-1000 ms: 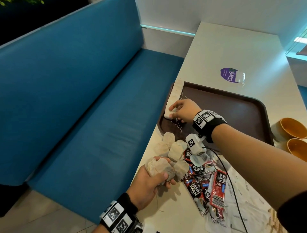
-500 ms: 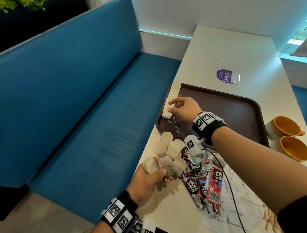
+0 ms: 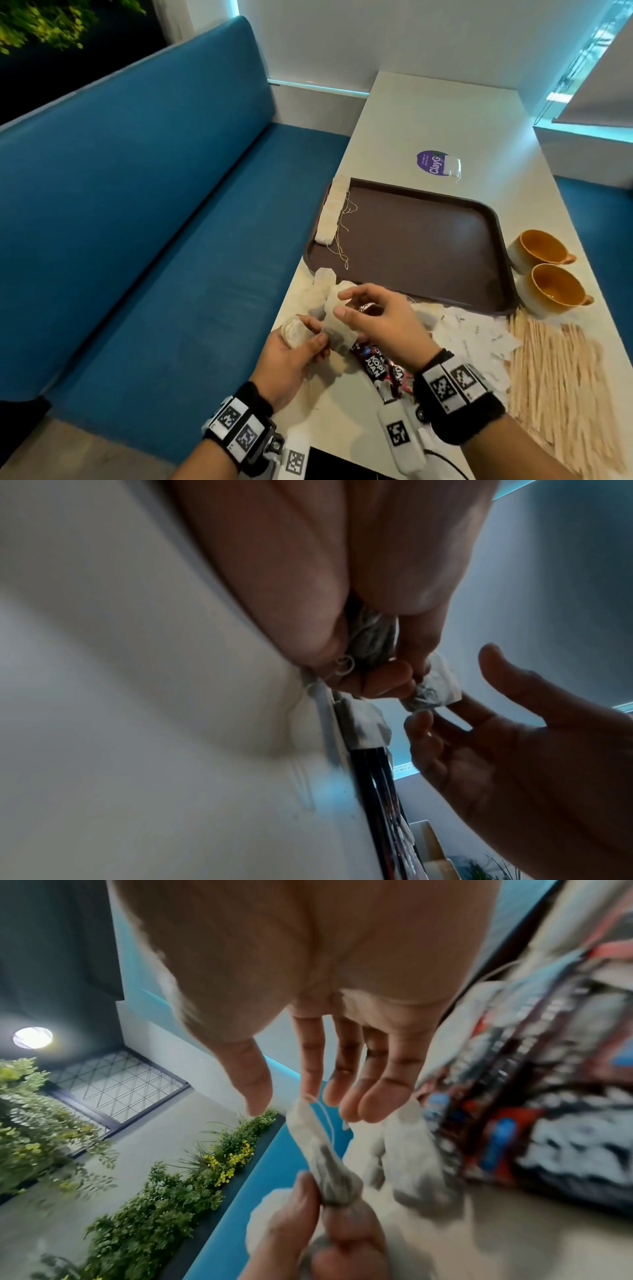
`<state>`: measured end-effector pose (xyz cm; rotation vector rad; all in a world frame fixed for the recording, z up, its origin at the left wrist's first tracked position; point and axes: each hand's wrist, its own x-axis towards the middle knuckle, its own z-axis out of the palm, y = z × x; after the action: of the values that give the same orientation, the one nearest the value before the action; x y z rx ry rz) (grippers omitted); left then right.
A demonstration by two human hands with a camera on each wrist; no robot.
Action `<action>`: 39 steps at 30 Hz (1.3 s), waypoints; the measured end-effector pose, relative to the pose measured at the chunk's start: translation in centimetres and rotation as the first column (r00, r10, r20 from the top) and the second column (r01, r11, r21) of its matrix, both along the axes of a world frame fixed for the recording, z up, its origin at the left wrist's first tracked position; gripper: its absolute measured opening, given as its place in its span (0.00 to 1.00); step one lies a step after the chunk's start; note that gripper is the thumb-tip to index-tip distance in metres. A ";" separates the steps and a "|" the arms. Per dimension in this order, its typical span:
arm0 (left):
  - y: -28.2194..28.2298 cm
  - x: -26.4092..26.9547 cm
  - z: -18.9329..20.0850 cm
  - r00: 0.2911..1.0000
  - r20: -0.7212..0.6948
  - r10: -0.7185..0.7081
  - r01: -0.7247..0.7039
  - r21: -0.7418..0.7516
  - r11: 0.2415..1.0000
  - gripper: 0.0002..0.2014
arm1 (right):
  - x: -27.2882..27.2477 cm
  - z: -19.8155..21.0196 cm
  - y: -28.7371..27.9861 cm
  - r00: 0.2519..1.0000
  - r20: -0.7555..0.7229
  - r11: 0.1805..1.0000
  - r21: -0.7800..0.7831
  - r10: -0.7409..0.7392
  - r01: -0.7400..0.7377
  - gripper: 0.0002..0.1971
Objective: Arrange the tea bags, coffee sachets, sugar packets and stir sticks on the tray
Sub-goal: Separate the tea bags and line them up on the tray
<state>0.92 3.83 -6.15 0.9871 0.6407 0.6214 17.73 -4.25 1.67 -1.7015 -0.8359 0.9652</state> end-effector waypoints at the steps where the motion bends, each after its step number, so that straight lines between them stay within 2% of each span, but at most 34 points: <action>1: 0.0 0.0 0.0 1.000 -0.007 -0.001 0.001 0.010 1.000 0.04 | -0.3 -0.7 -0.6 1.000 -0.019 1.000 -0.011 -0.018 0.018 0.12; 5: -0.2 0.0 0.1 1.000 -0.002 0.011 -0.011 -0.023 1.000 0.10 | -1.1 -1.7 -1.8 0.999 -0.033 0.999 0.005 -0.033 0.033 0.07; 9: -0.4 0.0 0.0 0.999 0.042 0.008 -0.005 -0.067 0.998 0.10 | -1.2 -1.3 -2.0 0.997 -0.004 0.997 0.031 -0.075 0.075 0.04; 11: -0.4 0.0 0.2 1.000 0.016 0.005 -0.004 -0.053 0.999 0.09 | -1.0 -0.9 -2.1 0.998 0.010 0.997 0.038 -0.069 0.069 0.04; 13: -0.3 0.0 0.4 1.000 -0.002 -0.003 0.003 -0.056 0.998 0.12 | -0.6 -0.5 -2.2 0.997 0.029 0.996 0.054 -0.077 0.076 0.04; 17: 0.0 -0.1 0.7 0.993 0.112 -0.034 0.052 -0.158 0.986 0.21 | 0.3 0.1 -2.2 0.987 0.003 0.985 0.051 -0.164 0.163 0.05; 19: 0.2 -0.3 0.7 0.990 0.118 -0.074 0.093 -0.164 0.982 0.26 | 0.7 0.4 -2.2 0.990 -0.023 0.990 0.019 -0.137 0.137 0.06; 22: 0.3 -0.7 0.9 0.985 0.100 -0.139 0.153 -0.147 0.977 0.26 | 1.5 0.7 -2.0 0.995 0.013 0.995 -0.018 -0.102 0.103 0.05; 27: 0.5 -0.6 0.8 0.984 0.123 -0.126 0.146 -0.172 0.974 0.28 | 2.6 0.8 -0.6 0.996 0.039 0.995 -0.059 -0.084 0.086 0.04; 35: 0.4 0.0 -0.2 0.996 0.087 -0.027 0.042 -0.165 0.985 0.18 | 6.4 0.5 6.7 0.988 0.113 0.993 -0.051 -0.104 0.111 0.04; 39: 0.4 0.2 -0.1 0.999 0.052 -0.008 0.016 -0.150 0.989 0.12 | 9.0 -1.1 11.6 0.969 0.232 0.991 -0.074 -0.088 0.107 0.05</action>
<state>1.15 4.21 -6.24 0.8308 0.6264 0.5776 26.76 7.34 0.55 -1.9355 -0.8599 0.7573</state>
